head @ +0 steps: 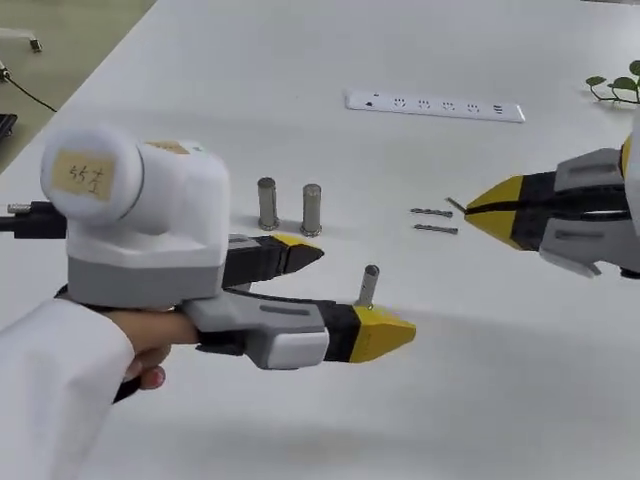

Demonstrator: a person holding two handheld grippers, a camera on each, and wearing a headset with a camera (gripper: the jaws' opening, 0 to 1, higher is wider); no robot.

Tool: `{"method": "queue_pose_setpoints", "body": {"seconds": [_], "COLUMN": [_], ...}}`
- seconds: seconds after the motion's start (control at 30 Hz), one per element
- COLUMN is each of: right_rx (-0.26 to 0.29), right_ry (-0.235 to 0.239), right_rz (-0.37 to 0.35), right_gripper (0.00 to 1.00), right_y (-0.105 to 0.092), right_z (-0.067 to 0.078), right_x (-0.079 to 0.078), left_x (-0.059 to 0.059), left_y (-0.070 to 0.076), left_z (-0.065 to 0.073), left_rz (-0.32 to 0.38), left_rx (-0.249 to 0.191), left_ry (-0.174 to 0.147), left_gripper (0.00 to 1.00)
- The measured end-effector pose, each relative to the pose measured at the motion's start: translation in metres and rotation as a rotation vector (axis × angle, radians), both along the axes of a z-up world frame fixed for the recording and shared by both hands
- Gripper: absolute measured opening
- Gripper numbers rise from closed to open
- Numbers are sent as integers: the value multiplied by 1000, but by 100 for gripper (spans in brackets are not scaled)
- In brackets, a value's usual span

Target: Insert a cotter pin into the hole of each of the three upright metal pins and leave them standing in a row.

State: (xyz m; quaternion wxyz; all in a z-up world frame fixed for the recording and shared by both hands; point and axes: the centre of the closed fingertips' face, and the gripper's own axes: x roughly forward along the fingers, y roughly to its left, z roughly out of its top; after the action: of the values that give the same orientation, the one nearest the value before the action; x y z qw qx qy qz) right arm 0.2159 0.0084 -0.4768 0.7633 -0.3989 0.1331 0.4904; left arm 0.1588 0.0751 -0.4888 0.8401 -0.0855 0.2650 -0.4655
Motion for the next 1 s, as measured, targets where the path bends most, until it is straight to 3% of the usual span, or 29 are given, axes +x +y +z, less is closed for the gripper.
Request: {"method": "queue_pose_setpoints", "body": {"seconds": [0.1,0.33,0.53,0.63,0.93,1.0], "right_rx": [15,40,29,15,-14,-34], "right_ry": [-7,-24,-39,-53,-88,-113], "right_rz": [-13,-40,-30,-22,5,20], "right_gripper": [0,0,0,0,0,0], "right_y": [0,6,12,13,19,20], "right_z": [1,0,-3,-6,-5,-4], "right_x": [-7,-18,-28,-31,-40,-41], "left_x": [-1,5,10,12,10,11], "left_y": [-7,-21,-31,-35,-42,-42], "left_z": [3,8,18,22,23,23], "left_rz": [-22,-71,-97,-108,-128,-128], "left_rx": [-22,-12,-29,-39,-52,-54], "left_ry": [25,26,34,23,47,42], "left_gripper": [60,52,43,37,24,18]}}
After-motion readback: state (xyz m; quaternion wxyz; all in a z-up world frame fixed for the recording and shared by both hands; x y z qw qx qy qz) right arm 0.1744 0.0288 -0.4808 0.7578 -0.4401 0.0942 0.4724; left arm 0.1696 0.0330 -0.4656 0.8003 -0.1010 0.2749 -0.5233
